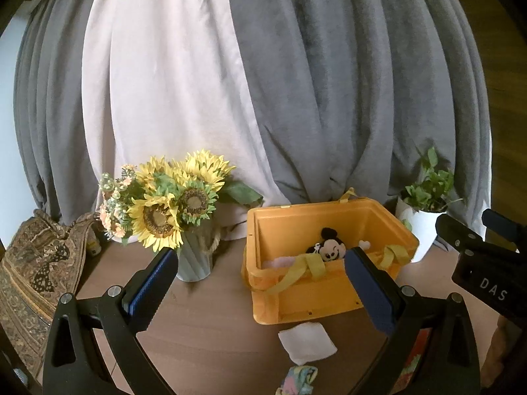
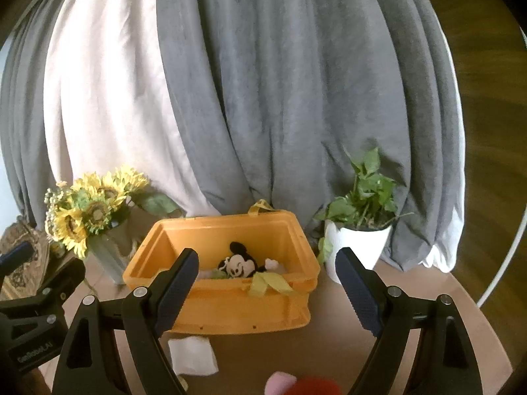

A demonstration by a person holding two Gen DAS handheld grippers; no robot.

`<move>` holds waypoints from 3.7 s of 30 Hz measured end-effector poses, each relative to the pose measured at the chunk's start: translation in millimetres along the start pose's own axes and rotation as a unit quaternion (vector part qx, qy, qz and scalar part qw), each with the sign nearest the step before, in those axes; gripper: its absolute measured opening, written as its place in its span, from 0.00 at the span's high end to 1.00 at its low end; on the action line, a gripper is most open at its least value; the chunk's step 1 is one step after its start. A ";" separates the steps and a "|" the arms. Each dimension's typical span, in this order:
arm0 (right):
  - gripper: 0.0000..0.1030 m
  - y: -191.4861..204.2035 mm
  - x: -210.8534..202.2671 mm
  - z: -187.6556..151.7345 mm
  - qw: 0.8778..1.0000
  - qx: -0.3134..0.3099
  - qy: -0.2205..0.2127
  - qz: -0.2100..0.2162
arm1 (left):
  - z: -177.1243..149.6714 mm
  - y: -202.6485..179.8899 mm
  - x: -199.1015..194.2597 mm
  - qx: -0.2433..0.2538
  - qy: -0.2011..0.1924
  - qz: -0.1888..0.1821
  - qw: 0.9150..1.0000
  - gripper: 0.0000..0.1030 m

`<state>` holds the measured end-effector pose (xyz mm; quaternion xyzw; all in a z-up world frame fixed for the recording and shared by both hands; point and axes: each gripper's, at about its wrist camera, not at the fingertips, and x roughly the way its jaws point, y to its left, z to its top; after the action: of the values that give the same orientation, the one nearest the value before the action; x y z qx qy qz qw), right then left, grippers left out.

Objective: Organize soft objects
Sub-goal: 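Move both tools back from the crate toward the scarf and pompom plush, then grasp the pastel scarf with the left tool while the right tool grasps the red-green pompom plush, then carry the scarf and pompom plush up over the orange crate with both tools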

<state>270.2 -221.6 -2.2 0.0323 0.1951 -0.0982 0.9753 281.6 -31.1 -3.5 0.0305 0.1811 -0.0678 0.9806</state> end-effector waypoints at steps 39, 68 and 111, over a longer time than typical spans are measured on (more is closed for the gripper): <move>0.16 -29.1 -46.5 -92.6 0.997 0.026 0.066 -0.011 | -84.7 -31.7 -38.8 0.031 0.048 -0.030 0.998 0.00; 0.16 -51.2 23.5 -165.0 0.983 0.028 0.177 -0.029 | -159.8 -52.1 43.8 0.041 0.172 -0.031 0.984 0.04; 0.59 -55.4 64.3 -189.1 0.974 0.047 0.223 -0.011 | -175.3 -59.5 88.8 0.013 0.238 -0.057 0.970 0.66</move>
<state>246.3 -268.2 -202.7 0.0967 0.4033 -0.1087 0.9034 293.6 -85.9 -201.1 0.0483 0.4095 -0.1163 0.9036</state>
